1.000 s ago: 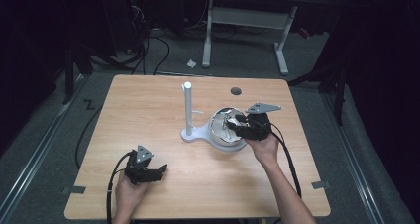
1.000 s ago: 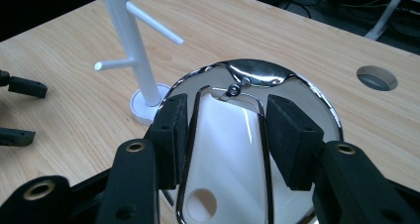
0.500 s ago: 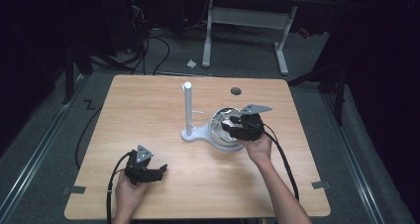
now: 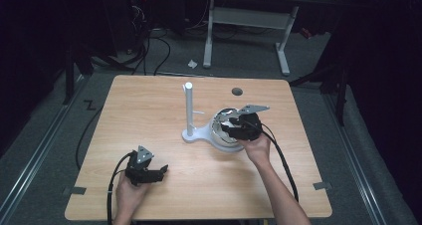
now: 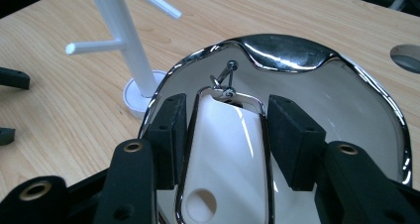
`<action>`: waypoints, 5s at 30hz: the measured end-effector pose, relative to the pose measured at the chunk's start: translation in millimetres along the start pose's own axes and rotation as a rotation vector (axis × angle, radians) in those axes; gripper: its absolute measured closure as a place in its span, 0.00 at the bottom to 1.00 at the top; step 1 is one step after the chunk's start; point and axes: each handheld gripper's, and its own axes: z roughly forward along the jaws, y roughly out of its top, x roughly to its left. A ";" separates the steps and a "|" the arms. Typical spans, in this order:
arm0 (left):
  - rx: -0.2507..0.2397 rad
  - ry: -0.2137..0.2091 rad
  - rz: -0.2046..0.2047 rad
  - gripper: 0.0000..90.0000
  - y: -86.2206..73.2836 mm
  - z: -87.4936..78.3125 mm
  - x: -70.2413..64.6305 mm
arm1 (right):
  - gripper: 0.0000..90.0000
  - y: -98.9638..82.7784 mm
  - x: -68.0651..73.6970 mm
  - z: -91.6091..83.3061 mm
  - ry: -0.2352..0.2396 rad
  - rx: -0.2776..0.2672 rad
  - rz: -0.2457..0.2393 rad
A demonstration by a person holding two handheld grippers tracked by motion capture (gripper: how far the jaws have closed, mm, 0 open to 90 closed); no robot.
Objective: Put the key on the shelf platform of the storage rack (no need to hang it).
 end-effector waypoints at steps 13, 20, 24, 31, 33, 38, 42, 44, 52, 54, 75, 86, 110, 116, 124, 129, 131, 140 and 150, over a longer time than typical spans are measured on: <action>-0.002 -0.001 0.000 0.21 -0.1 0.1 0.0 | 0.50 -1.6 -3.6 10.1 0.003 0.035 0.040; -0.003 -0.001 -0.001 0.21 -0.1 0.2 0.0 | 0.49 -0.9 -7.1 -1.1 -0.015 0.021 0.038; -0.003 -0.001 -0.001 0.21 -0.1 0.2 -0.1 | 0.53 0.4 -7.8 -9.1 -0.019 0.002 0.032; -0.003 -0.001 -0.001 0.21 -0.1 0.2 -0.1 | 0.58 0.6 -10.5 -20.4 -0.020 -0.015 0.034; -0.003 -0.001 -0.002 0.21 -0.1 0.2 -0.1 | 0.59 0.4 -11.9 -23.8 -0.020 -0.023 0.041; -0.003 -0.001 -0.002 0.21 -0.1 0.2 -0.1 | 0.60 0.7 -13.7 -31.2 -0.028 -0.042 0.052; -0.003 -0.001 -0.002 0.21 -0.1 0.2 -0.1 | 0.61 -0.1 -16.8 -36.6 -0.045 -0.032 0.046; -0.004 -0.001 -0.002 0.21 -0.1 0.2 -0.1 | 0.61 -1.1 -18.6 -39.9 -0.041 -0.043 0.059; -0.004 -0.001 -0.002 0.21 -0.1 0.2 -0.1 | 0.61 -2.1 -21.9 -50.2 -0.040 -0.056 0.075; -0.003 -0.001 -0.004 0.21 0.0 0.2 -0.1 | 0.61 -2.3 -22.4 -53.0 -0.042 -0.062 0.076; -0.001 0.000 -0.001 0.21 0.0 0.0 0.0 | 0.61 -28.4 -40.9 -87.7 -0.074 -0.099 0.141; -0.001 0.000 -0.002 0.21 0.0 0.1 0.0 | 0.61 -36.1 -37.9 -101.4 -0.080 -0.122 0.129; 0.001 0.004 -0.001 0.21 0.3 0.0 0.3 | 0.60 -71.8 -28.3 -123.5 -0.089 -0.145 0.158; -0.003 0.005 -0.006 0.21 0.3 0.2 0.1 | 0.60 -77.3 -23.6 -123.4 -0.078 -0.145 0.160; -0.003 0.005 -0.005 0.21 0.3 0.2 0.2 | 0.60 -84.1 -16.8 -119.2 -0.064 -0.147 0.160; -0.003 0.005 -0.005 0.21 0.3 0.2 0.2 | 0.60 -87.9 -11.4 -115.3 -0.058 -0.150 0.150; -0.004 0.005 -0.007 0.21 0.4 0.2 0.1 | 0.60 -89.7 -9.6 -113.4 -0.056 -0.154 0.152; -0.004 0.005 -0.007 0.21 0.3 0.2 0.1 | 0.60 -93.4 -4.0 -103.0 -0.042 -0.143 0.162; -0.003 0.005 -0.006 0.21 0.3 0.2 0.1 | 0.60 -99.2 5.1 -94.1 -0.025 -0.124 0.148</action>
